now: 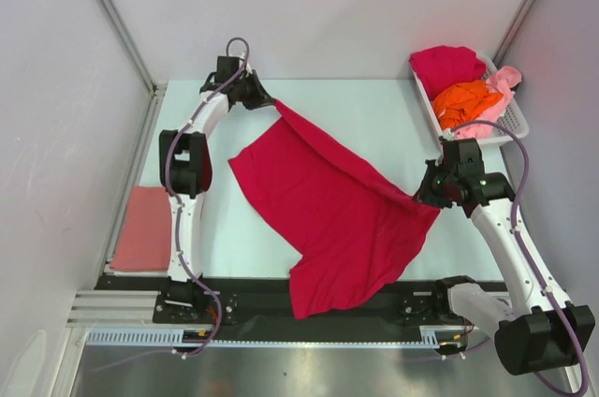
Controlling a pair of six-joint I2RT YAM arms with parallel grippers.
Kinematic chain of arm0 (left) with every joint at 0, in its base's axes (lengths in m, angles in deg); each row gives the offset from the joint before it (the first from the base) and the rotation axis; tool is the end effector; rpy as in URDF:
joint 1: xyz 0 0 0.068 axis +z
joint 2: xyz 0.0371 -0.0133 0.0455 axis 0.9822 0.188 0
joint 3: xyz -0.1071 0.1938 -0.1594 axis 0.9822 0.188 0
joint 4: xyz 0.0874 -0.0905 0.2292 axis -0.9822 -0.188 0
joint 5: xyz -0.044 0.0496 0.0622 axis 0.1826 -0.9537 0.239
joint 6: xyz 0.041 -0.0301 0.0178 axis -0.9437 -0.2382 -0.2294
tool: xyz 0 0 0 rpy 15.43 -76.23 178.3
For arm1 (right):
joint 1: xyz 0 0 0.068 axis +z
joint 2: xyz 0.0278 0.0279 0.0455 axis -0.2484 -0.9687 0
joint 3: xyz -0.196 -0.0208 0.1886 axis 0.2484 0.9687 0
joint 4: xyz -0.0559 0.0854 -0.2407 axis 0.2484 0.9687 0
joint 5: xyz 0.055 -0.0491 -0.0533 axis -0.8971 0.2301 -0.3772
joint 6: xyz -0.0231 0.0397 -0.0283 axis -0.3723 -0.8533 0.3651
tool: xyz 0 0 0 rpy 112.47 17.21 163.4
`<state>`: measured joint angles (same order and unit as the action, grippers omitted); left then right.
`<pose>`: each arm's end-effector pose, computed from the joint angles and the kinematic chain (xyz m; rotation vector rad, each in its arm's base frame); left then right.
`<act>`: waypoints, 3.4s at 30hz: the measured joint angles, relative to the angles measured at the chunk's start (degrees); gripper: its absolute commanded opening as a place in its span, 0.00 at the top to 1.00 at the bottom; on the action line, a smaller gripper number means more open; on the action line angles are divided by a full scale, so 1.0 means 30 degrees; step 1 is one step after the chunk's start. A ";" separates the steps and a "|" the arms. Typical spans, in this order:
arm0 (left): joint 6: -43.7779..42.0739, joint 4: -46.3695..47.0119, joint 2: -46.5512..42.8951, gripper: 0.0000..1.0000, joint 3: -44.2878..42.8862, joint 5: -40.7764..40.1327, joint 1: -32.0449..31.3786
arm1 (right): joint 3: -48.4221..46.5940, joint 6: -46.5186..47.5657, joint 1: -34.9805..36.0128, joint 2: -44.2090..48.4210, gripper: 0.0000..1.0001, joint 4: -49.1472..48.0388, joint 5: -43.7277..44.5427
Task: Fold and stack the t-shirts
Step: Flatten the tshirt out
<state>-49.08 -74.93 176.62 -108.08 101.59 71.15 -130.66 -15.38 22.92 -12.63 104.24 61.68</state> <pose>0.5469 -0.0922 0.2031 -0.2107 2.3166 -0.8474 0.1906 0.0318 0.2958 0.2336 2.5276 0.3176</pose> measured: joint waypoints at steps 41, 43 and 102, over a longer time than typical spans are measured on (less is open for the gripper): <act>-0.0044 0.0765 -2.2250 1.00 0.2521 -0.4787 0.0962 | -1.9241 -0.0160 -0.2142 -0.5166 1.00 -0.6324 0.0896; -0.0007 0.0976 -2.4035 0.99 0.2572 -0.5034 0.0962 | -1.9198 -0.0146 -0.2135 -0.3453 1.00 -0.7300 0.0984; 0.0255 0.0656 -0.2259 0.35 0.2718 -1.1096 0.3606 | -2.9755 0.1661 -0.0532 -3.1306 0.34 -1.2874 0.0634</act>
<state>-48.32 -72.96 169.85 -99.93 68.30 81.97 -219.93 -10.39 21.32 -106.55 65.62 63.58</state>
